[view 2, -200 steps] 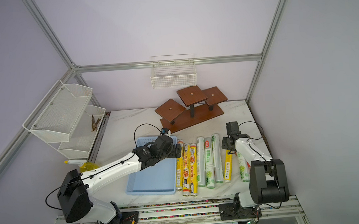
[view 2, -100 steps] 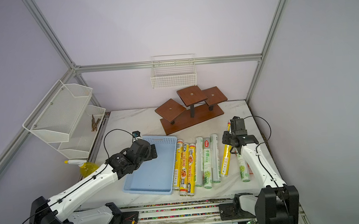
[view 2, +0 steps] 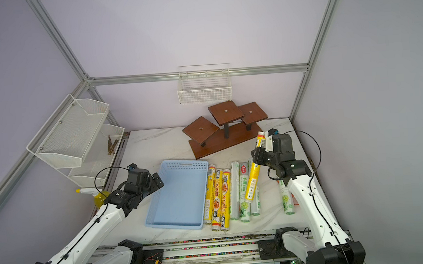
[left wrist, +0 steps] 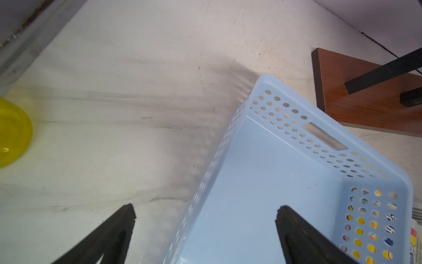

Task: Put the plastic wrap into the basket
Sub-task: Move the basket to the center of the board.

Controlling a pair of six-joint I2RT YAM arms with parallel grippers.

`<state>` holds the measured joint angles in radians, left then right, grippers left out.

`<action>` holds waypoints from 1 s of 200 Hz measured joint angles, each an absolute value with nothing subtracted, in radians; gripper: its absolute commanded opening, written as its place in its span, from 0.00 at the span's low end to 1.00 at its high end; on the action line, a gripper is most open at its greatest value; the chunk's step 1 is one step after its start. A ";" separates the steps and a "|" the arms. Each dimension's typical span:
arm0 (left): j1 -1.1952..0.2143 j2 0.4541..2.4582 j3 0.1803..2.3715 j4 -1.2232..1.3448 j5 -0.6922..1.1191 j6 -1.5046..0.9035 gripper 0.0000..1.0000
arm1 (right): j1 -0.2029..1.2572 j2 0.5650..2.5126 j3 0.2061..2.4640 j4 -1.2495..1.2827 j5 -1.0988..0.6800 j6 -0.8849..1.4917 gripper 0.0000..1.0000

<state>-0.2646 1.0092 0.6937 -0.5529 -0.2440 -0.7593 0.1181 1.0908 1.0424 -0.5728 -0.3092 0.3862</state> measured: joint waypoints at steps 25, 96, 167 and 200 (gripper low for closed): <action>-0.229 1.011 0.621 -0.481 -0.117 -0.782 1.00 | 0.237 1.119 1.004 -0.439 -0.423 0.494 0.31; -0.216 1.037 0.564 -0.361 0.068 -0.810 1.00 | 0.503 1.281 0.967 -0.059 -0.505 0.772 0.32; -0.216 1.040 0.513 -0.274 0.219 -0.877 1.00 | 0.682 1.514 0.974 0.109 -0.429 0.911 0.33; -0.217 0.995 0.488 -0.277 0.245 -0.907 1.00 | 0.727 1.631 1.006 0.138 -0.413 0.939 0.33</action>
